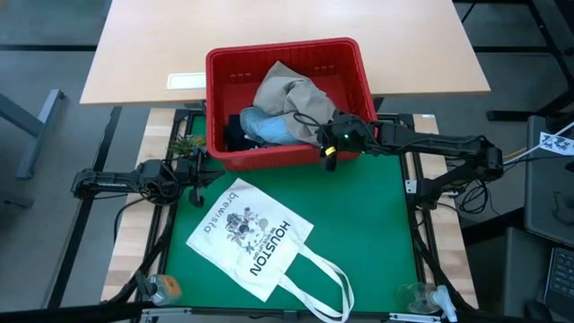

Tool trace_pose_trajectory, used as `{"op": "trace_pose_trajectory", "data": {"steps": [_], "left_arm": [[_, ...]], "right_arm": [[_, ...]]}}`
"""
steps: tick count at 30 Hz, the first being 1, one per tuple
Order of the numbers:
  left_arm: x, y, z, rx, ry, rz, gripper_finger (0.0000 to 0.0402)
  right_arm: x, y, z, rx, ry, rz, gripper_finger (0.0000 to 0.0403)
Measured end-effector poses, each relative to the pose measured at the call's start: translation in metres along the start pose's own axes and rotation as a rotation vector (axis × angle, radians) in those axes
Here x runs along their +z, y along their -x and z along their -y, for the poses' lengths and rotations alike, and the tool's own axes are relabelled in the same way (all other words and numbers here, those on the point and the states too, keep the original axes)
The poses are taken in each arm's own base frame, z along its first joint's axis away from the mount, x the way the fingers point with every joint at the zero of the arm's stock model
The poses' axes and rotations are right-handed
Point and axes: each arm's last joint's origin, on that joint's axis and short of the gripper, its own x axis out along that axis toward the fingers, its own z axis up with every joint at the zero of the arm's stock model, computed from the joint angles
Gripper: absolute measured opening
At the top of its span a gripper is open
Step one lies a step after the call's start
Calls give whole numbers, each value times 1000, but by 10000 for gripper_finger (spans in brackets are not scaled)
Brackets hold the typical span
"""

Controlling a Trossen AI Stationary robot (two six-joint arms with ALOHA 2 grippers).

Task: Fold Laundry from Bin
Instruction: Fold the beige shorts

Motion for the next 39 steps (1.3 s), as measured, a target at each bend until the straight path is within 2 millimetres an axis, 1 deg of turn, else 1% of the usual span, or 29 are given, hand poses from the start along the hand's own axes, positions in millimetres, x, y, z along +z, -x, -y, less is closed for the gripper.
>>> {"op": "trace_pose_trajectory", "data": {"steps": [2,5,8,11,12,13,15,18,25,30,33,39], "left_arm": [[0,0,0,0,0,0,0],[0,0,0,0,0,0,0],[0,0,0,0,0,0,0],[0,0,0,0,0,0,0],[0,0,0,0,0,0,0],[0,0,0,0,1,2,0],[2,0,0,-2,4,19,0],[6,0,0,-5,12,65,0],[20,2,1,-19,39,207,0],[27,4,2,-35,64,275,3],[31,5,2,-42,90,321,24],[39,8,2,-53,123,405,91]], "right_arm": [[-2,0,0,1,4,-22,215],[-5,0,-1,1,10,-47,175],[-5,0,-1,1,11,-51,111],[-4,2,0,0,11,-47,30],[-3,4,0,-1,14,-49,16],[0,6,2,-4,14,-43,12],[9,15,6,-13,12,-31,18],[28,33,14,-23,2,17,8],[75,91,36,-62,-35,187,4],[100,135,51,-95,-66,340,3],[111,159,58,-118,-56,420,3],[123,200,69,-144,-64,557,2]]}}
